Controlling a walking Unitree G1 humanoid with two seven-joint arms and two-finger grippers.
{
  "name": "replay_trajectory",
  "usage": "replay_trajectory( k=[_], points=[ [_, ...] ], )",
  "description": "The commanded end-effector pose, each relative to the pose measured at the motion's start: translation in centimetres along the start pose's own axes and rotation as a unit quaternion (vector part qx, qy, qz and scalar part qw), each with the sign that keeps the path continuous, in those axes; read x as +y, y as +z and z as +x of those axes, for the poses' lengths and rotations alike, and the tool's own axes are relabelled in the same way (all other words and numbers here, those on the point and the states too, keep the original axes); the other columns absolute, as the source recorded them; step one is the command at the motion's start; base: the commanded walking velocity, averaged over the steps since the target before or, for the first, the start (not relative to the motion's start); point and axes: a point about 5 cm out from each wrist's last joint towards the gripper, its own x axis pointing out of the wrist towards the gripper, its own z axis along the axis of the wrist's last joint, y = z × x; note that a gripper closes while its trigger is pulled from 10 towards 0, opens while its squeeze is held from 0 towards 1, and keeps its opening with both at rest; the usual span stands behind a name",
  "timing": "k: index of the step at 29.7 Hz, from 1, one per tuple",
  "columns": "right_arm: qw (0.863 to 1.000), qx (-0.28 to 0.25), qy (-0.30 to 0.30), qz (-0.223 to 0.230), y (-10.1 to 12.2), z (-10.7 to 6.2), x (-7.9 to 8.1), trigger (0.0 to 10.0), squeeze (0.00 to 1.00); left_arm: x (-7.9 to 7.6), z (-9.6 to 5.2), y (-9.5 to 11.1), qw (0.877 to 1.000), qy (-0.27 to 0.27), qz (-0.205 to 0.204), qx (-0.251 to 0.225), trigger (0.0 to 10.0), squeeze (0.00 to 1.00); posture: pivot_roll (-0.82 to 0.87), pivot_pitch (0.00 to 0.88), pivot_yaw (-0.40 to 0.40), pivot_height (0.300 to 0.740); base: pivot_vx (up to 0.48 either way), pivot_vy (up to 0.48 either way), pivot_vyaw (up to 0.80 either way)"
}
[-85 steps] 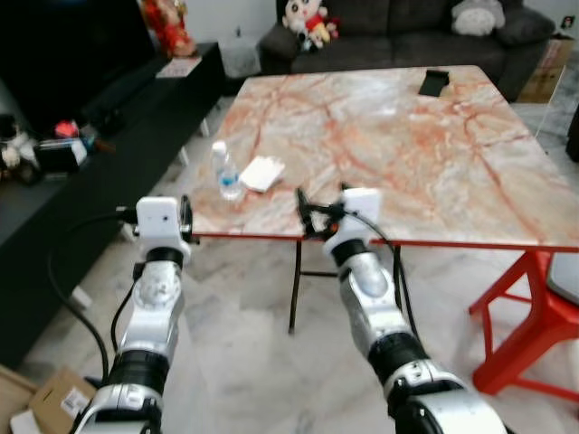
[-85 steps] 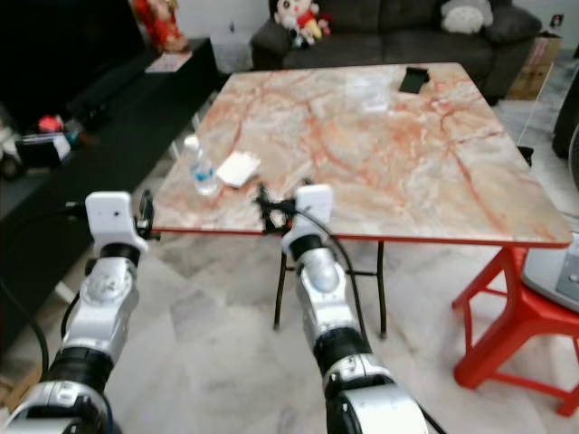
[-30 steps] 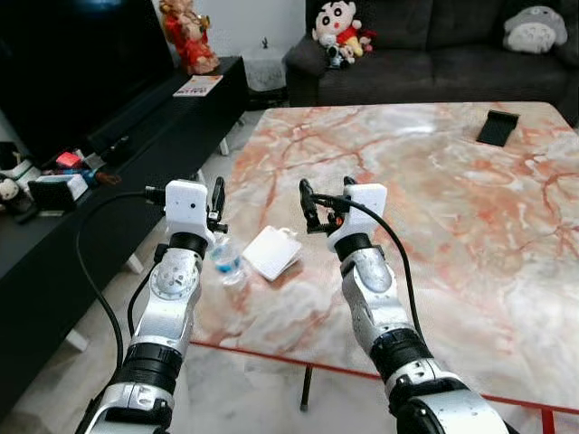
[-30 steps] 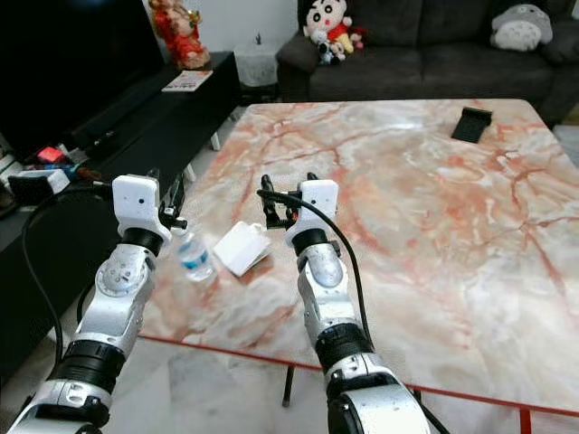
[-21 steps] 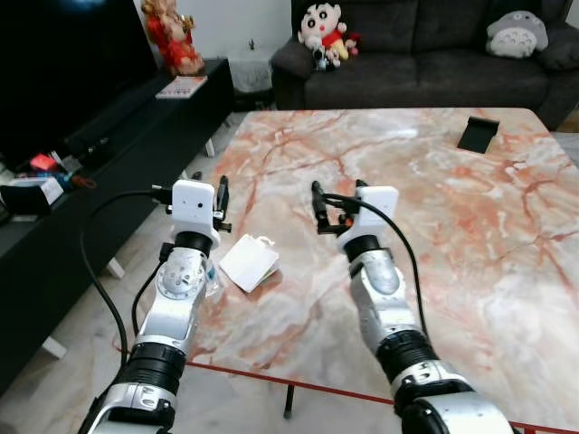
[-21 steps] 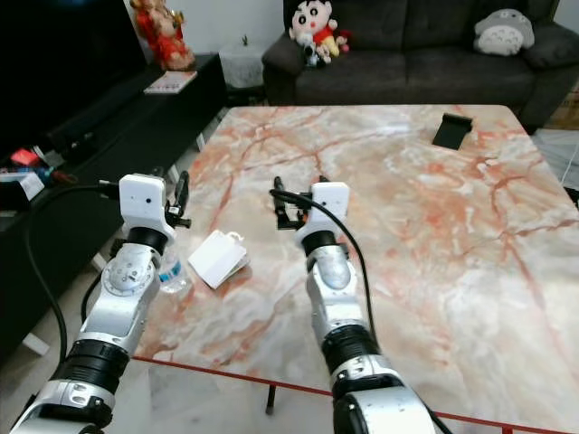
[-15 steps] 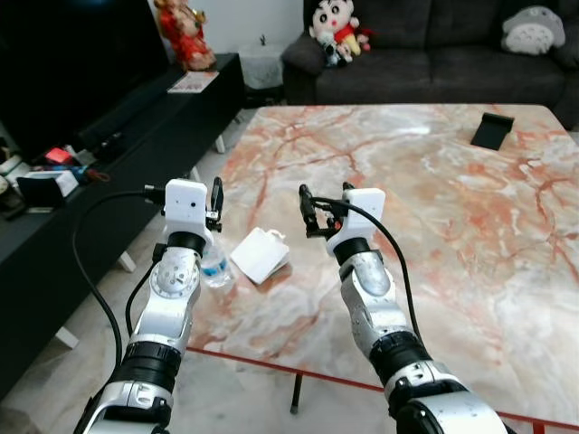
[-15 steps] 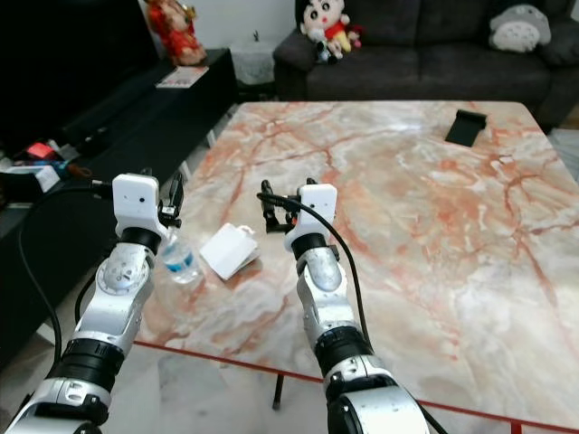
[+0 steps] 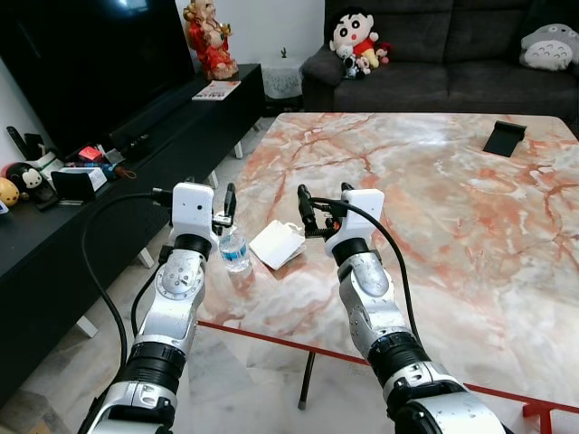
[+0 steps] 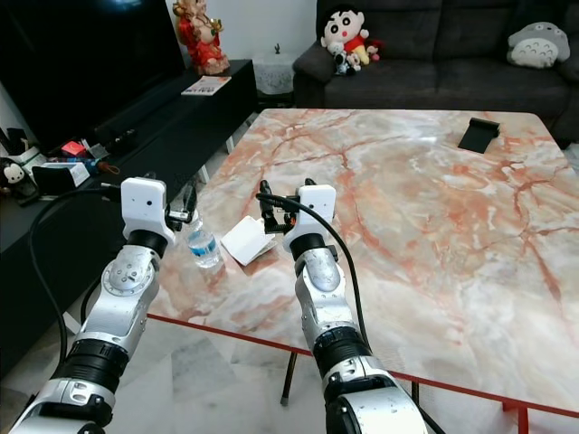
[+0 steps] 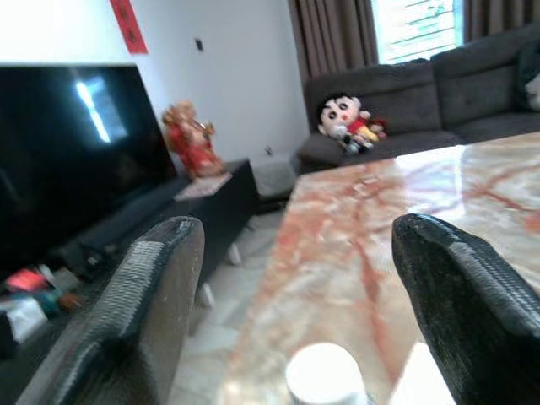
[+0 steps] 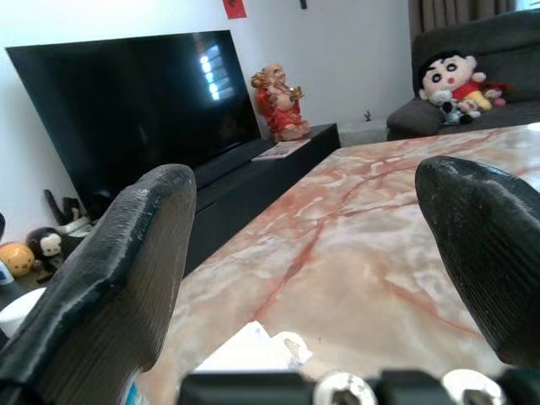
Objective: Picking trash to rubbish bin
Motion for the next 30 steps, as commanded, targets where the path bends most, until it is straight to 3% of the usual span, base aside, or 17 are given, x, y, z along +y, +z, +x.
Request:
replay_trajectory(
  k=[1, 4, 5, 11, 22, 30],
  points=[
    [1.000, -0.001, 0.006, 0.002, 0.0, 0.1, 0.4, 10.0, 0.00, 0.4, 0.6, 0.4, 1.000, 0.002, -0.003, 0.000, 10.0, 1.00, 0.07, 0.000, 0.109, 0.740, 0.000, 0.000, 0.00],
    [1.000, 0.002, 0.006, 0.002, -0.1, -0.1, 0.4, 10.0, 0.00, 0.3, 0.7, 0.3, 1.000, -0.009, 0.007, 0.007, 10.0, 1.00, 0.07, 0.000, 0.105, 0.740, 0.000, 0.000, 0.00],
    [1.000, 0.002, 0.006, 0.002, -0.1, -0.1, 0.4, 10.0, 0.00, 0.2, 0.7, 0.3, 1.000, -0.013, 0.011, 0.007, 10.0, 0.00, 0.07, 0.000, 0.104, 0.740, 0.000, 0.000, 0.00],
    [1.000, 0.004, 0.007, 0.003, -0.2, -0.1, 0.3, 10.0, 0.00, 0.0, 0.6, 0.1, 1.000, -0.016, 0.008, 0.011, 10.0, 0.00, 0.07, 0.000, 0.103, 0.740, 0.000, 0.000, 0.00],
    [1.000, 0.008, 0.012, 0.003, -0.4, -0.3, 0.4, 10.0, 0.00, 2.1, 2.5, 1.1, 0.999, 0.036, 0.035, 0.015, 10.0, 0.00, 0.07, 0.000, 0.092, 0.740, 0.000, 0.000, 0.00],
    [1.000, 0.008, 0.013, 0.001, -0.4, -0.4, 0.4, 10.0, 0.00, 3.1, 3.0, 1.4, 0.998, 0.050, 0.034, 0.013, 10.0, 0.00, 0.07, 0.000, 0.091, 0.740, 0.000, 0.000, 0.00]
  ],
)
